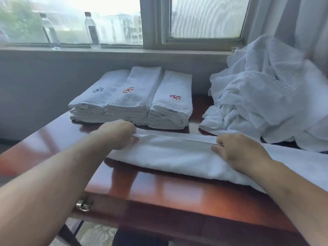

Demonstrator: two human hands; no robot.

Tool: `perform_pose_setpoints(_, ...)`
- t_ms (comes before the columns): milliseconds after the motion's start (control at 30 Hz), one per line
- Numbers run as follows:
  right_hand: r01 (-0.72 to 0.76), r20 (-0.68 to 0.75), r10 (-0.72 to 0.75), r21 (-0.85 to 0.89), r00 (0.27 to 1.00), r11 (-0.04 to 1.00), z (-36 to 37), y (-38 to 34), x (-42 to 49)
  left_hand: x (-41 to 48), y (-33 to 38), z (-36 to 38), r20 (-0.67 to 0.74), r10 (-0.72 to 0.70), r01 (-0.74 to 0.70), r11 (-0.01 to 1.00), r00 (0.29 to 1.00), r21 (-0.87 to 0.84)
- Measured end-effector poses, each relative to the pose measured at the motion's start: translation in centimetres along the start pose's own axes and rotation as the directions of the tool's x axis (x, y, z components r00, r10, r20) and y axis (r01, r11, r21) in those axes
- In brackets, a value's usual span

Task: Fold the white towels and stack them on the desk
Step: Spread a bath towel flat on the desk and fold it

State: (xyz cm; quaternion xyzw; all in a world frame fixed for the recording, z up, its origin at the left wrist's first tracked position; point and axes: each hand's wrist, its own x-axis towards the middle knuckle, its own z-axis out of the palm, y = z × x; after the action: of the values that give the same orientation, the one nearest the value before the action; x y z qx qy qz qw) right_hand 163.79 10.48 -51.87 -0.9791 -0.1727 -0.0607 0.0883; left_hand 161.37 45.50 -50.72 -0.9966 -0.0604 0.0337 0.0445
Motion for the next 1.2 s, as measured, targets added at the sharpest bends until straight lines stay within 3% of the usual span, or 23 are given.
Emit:
perform_pose_setpoints(100,-0.02,0.011,0.02,0.03,1.0,0.999,1.6,0.5,0.9,0.2,1.0,1.2,-0.102,0.035,-0.023,0.992,0.994,0.123)
perform_pose_setpoints(333,0.012,-0.082,-0.008,0.051,0.997,0.999,3.0,0.9,0.7,-1.2,7.5,2.5,-0.404,0.238,-0.215,0.971,0.883,0.102)
perform_pose_setpoints(433,-0.006,-0.09,0.006,-0.001,0.996,1.0,2.6,1.7,-0.7,-2.0,12.1,2.4,-0.375,0.355,-0.413,0.907,0.856,-0.082)
perform_pose_setpoints(533,-0.026,-0.219,0.031,0.026,0.975,0.999,2.0,4.1,-3.8,-2.3,16.3,2.7,-0.335,0.383,-0.465,0.86,0.861,-0.209)
perform_pose_setpoints(633,-0.112,-0.311,0.126,0.064,0.942,0.992,1.3,8.1,-7.6,-2.4,20.4,2.7,-0.331,0.428,-0.51,0.832,0.841,-0.22)
perform_pose_setpoints(833,-0.301,-0.398,0.245,-0.084,0.884,0.95,-0.4,15.3,-14.4,-2.7,30.3,1.7,-0.384,0.585,-0.685,0.696,0.714,-0.214)
perform_pose_setpoints(1000,-0.477,-0.424,0.387,-0.127,0.819,0.87,-1.9,19.6,-18.0,-2.7,35.6,1.4,-0.439,0.534,-0.67,0.698,0.723,-0.254)
perform_pose_setpoints(1200,-0.584,-0.572,0.403,-0.17,0.714,0.794,-4.5,23.4,-17.6,-0.8,35.8,0.5,-0.488,0.393,-0.58,0.747,0.779,-0.324)
